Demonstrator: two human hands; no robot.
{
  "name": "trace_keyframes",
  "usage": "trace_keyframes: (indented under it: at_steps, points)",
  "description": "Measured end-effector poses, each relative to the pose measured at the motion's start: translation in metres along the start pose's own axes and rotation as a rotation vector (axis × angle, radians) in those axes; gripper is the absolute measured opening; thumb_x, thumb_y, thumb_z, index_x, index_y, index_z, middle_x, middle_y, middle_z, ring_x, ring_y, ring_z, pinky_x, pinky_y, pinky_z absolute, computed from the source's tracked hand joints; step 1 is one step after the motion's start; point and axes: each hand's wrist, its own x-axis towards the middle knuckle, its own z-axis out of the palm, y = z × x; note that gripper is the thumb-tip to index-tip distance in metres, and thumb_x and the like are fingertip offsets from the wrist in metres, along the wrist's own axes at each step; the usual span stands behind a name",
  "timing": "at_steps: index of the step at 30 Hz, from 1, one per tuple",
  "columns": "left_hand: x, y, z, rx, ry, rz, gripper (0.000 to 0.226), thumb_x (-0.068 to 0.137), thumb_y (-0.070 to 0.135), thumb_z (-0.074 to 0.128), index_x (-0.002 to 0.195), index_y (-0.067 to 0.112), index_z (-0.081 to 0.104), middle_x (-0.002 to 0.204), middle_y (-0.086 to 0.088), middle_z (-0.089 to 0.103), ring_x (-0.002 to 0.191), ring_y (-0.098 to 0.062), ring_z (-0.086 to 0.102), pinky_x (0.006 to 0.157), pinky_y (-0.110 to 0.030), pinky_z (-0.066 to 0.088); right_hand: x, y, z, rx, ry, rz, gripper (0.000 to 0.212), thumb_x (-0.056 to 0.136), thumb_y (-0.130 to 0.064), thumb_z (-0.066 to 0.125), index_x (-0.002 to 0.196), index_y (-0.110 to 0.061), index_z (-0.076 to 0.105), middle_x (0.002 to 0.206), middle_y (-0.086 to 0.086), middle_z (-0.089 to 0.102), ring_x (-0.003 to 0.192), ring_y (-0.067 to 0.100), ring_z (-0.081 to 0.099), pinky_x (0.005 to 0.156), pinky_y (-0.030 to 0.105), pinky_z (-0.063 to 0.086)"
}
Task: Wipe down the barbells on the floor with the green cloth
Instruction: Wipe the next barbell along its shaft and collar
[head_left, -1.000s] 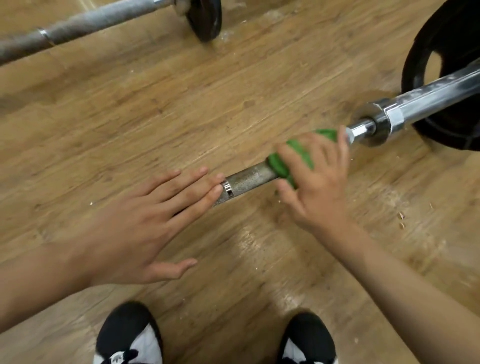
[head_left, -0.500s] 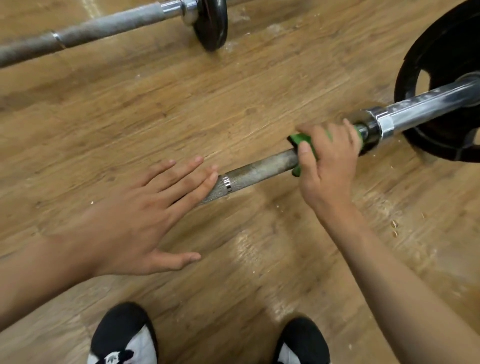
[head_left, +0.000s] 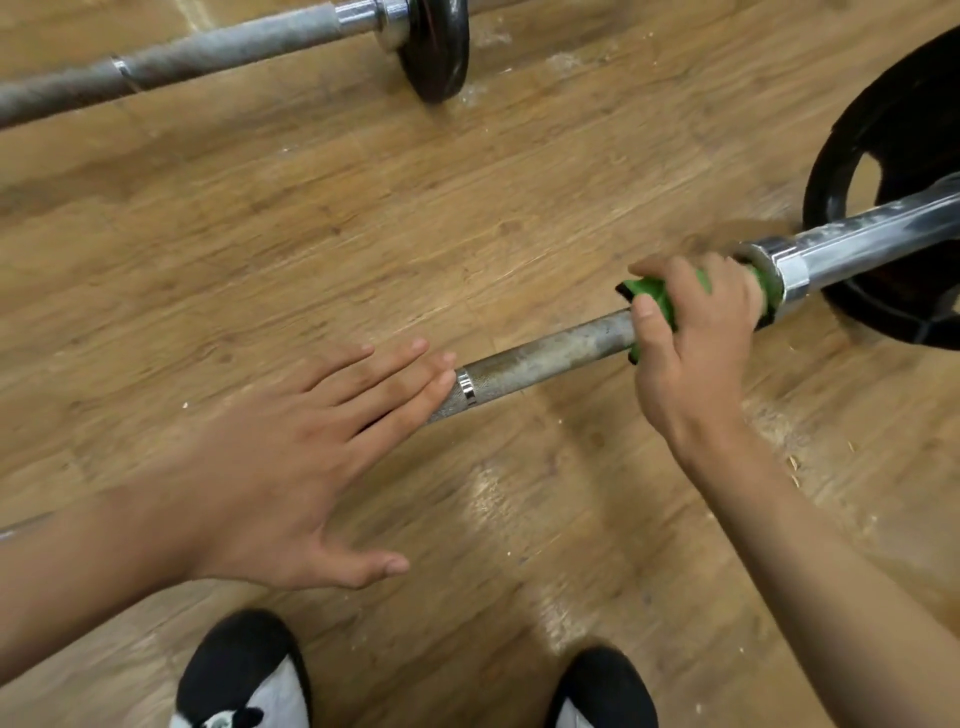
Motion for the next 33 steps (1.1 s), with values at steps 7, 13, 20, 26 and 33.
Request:
trace_keyframes:
  at_steps: [7, 13, 20, 26, 33]
  points:
    - [-0.005, 0.012, -0.001, -0.038, -0.021, 0.024, 0.114, 0.091, 0.089, 0.027, 0.166, 0.004, 0.012, 0.175, -0.013, 0.008, 0.162, -0.029, 0.009, 0.125, -0.053, 0.014, -0.049, -0.063, 0.003, 0.006, -0.254, -0.32, 0.083, 0.102, -0.067, 0.005, 0.139, -0.019, 0.062, 0.1, 0.007, 0.055, 0.098, 0.03, 0.054, 0.111, 0.058, 0.028]
    - [-0.009, 0.03, 0.001, -0.047, -0.025, 0.029, 0.115, 0.09, 0.09, 0.028, 0.166, 0.004, 0.014, 0.175, -0.012, 0.009, 0.162, -0.03, 0.009, 0.124, -0.055, 0.015, -0.03, -0.006, -0.02, -0.075, -0.091, -0.034, 0.079, 0.108, -0.058, 0.008, 0.111, -0.009, 0.07, 0.105, 0.015, 0.058, 0.102, 0.035, 0.053, 0.112, 0.06, 0.03]
    - [-0.014, 0.053, 0.006, -0.066, -0.029, 0.035, 0.116, 0.088, 0.091, 0.029, 0.165, 0.005, 0.018, 0.175, -0.012, 0.01, 0.162, -0.028, 0.009, 0.125, -0.056, 0.015, -0.1, -0.077, -0.011, 0.06, -0.22, -0.259, 0.076, 0.108, -0.053, 0.012, 0.12, -0.015, 0.075, 0.124, 0.01, 0.065, 0.113, 0.03, 0.058, 0.118, 0.059, 0.025]
    - [-0.02, 0.077, 0.012, -0.044, -0.025, 0.03, 0.114, 0.088, 0.091, 0.028, 0.165, 0.007, 0.02, 0.175, -0.008, 0.012, 0.162, -0.027, 0.01, 0.125, -0.056, 0.017, -0.078, 0.007, -0.041, -0.097, -0.045, -0.07, 0.076, 0.111, -0.047, 0.011, 0.11, -0.009, 0.076, 0.116, 0.016, 0.067, 0.108, 0.036, 0.058, 0.112, 0.064, 0.03]
    - [-0.027, 0.102, 0.018, -0.054, -0.036, 0.044, 0.112, 0.09, 0.089, 0.028, 0.164, 0.005, 0.026, 0.173, -0.012, 0.017, 0.161, -0.028, 0.014, 0.126, -0.055, 0.016, -0.13, -0.058, -0.034, 0.071, -0.207, -0.225, 0.086, 0.107, -0.055, 0.002, 0.12, -0.007, 0.073, 0.123, 0.016, 0.064, 0.107, 0.035, 0.057, 0.104, 0.057, 0.036]
